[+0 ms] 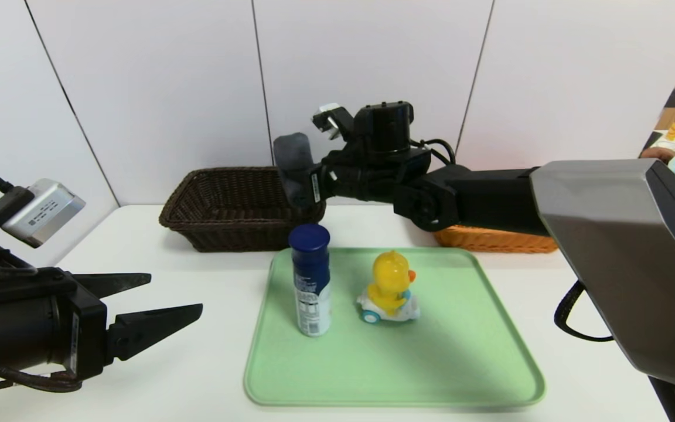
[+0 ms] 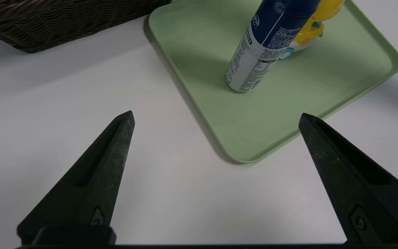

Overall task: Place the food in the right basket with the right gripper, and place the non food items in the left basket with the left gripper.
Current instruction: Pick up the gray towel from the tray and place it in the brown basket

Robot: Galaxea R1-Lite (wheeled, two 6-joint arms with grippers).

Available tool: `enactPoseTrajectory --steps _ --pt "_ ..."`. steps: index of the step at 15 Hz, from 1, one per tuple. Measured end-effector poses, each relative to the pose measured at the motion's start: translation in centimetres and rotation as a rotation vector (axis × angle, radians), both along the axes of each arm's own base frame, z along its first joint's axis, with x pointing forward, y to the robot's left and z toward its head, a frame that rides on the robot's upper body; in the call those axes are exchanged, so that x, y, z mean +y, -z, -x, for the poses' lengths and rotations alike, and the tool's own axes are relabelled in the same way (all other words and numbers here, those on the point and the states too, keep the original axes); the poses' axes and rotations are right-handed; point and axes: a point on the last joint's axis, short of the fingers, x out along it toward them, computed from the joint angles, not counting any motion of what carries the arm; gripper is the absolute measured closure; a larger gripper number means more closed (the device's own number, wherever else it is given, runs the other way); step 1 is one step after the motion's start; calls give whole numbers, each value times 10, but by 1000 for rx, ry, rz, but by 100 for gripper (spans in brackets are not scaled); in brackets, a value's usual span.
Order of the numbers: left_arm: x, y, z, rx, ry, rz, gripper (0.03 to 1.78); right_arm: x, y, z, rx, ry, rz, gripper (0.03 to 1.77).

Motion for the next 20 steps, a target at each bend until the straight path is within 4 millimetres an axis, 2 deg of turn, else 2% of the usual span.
enactPoseTrajectory --steps 14,20 --pt "1 5 2 -15 0 7 12 12 20 -8 -155 -16 52 157" --pt "1 4 2 -27 1 12 12 11 24 -12 -154 -11 56 157"
